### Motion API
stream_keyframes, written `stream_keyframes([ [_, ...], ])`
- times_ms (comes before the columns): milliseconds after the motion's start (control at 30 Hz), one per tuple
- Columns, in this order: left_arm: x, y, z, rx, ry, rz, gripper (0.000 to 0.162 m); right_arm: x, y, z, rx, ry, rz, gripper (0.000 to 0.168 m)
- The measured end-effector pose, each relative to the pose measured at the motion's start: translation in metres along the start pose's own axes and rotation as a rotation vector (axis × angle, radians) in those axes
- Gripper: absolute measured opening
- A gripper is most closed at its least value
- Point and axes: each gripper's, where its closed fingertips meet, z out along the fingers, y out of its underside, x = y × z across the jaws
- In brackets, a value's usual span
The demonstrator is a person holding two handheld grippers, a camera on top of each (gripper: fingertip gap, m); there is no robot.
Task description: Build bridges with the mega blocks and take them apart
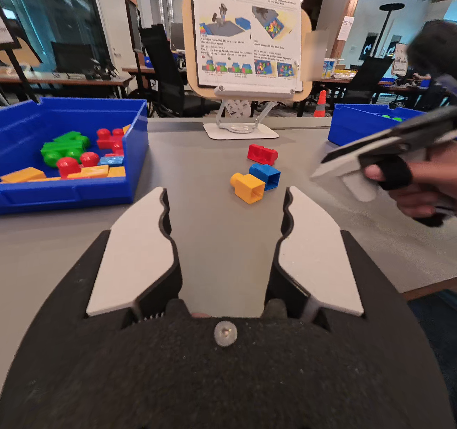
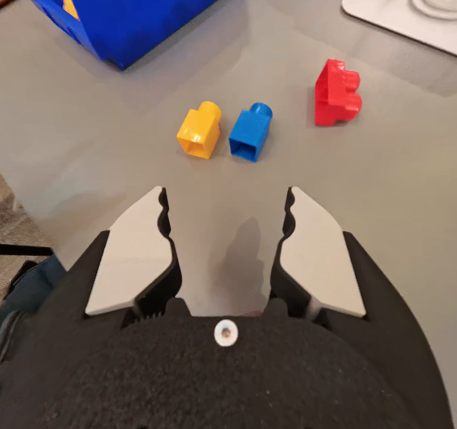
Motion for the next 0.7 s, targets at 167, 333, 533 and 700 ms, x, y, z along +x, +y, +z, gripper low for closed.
stream_keyframes([
  [167, 0.004, -0.001, -0.003, 0.002, 0.030, -0.063, 0.082, -0.011, -0.033, 0.049, -0.183, 0.049, 0.006, 0.097],
  [333, 0.007, -0.003, -0.005, -0.001, 0.034, -0.035, 0.081, -0.003, -0.030, 0.086, -0.282, 0.174, -0.020, 0.102],
  [533, 0.005, 0.002, -0.003, -0.035, 0.051, -0.073, 0.080, -0.001, -0.012, 0.101, -0.300, 0.208, -0.020, 0.101],
  [700, 0.001, 0.006, -0.001, -0.055, 0.060, -0.142, 0.079, 0.012, -0.011, 0.100, -0.272, 0.216, -0.053, 0.087],
])
